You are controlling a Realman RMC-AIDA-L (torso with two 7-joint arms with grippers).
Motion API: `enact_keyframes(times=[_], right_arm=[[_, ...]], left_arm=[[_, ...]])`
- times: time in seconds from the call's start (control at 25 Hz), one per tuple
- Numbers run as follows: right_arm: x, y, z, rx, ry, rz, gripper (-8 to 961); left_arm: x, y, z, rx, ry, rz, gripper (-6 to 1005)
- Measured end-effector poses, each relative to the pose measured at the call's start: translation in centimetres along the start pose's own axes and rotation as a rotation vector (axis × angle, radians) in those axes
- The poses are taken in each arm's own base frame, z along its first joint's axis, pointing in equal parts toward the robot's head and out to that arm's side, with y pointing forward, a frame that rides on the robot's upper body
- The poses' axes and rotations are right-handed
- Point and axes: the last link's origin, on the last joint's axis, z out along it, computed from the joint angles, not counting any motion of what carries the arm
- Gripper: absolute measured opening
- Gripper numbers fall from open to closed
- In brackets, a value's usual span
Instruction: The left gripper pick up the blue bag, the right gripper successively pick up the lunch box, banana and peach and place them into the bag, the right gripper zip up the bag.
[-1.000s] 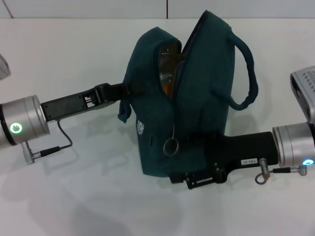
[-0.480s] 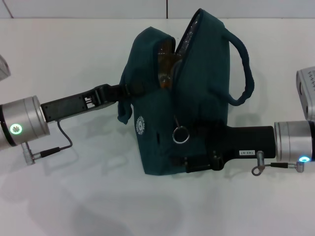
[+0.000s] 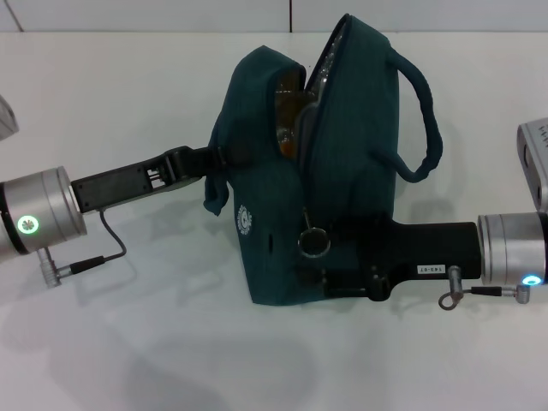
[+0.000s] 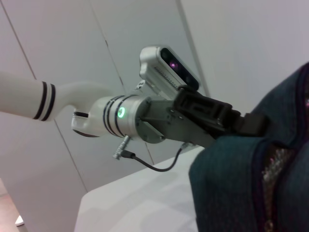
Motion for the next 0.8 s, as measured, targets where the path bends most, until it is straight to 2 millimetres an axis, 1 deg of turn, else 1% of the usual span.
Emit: enact_keyframes(times=[0.04, 0.28, 0.68, 0.8], right_arm=[[0.04, -0.04, -0.02, 0.003, 0.001, 0.002, 786], [0.15, -0.06, -0.02, 0.006, 0.004, 0.003, 559], [0.46, -0.74, -0.41, 0.074, -0.010, 0.022, 95], [0.53, -0.76, -0.46, 0.077, -0.011, 0.025, 65]], left_arm=[[0.00, 0.00, 0.00, 0.000, 0.000, 0.000, 100], [0.00, 0.00, 0.00, 0.000, 0.000, 0.000, 102], [0.00, 0.00, 0.00, 0.000, 0.000, 0.000, 105], [0.00, 0.00, 0.00, 0.000, 0.000, 0.000, 106]])
